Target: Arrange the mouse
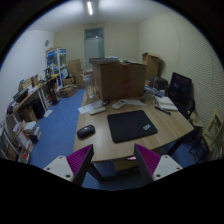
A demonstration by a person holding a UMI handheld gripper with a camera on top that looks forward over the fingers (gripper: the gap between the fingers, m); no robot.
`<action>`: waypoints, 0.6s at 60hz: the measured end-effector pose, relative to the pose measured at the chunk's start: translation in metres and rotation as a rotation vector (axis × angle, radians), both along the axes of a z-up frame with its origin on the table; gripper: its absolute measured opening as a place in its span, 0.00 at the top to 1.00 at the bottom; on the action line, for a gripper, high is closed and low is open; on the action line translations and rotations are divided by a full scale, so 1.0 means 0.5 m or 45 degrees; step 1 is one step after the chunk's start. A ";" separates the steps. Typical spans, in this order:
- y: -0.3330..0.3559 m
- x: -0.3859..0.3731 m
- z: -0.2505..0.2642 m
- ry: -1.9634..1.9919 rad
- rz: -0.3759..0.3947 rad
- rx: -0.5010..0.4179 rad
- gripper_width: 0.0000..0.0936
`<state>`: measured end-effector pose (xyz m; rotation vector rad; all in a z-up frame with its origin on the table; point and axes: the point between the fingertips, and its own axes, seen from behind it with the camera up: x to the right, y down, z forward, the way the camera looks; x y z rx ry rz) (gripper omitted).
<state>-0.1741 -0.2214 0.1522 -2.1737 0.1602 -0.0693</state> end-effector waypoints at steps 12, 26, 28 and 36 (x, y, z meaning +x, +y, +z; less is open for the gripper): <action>0.082 -0.065 -0.056 0.047 0.140 -0.003 0.11; 0.172 -0.163 -0.176 0.140 0.292 -0.050 0.13; 0.185 -0.180 -0.197 0.146 0.312 -0.065 0.13; 0.253 -0.220 -0.260 0.149 0.303 -0.093 0.15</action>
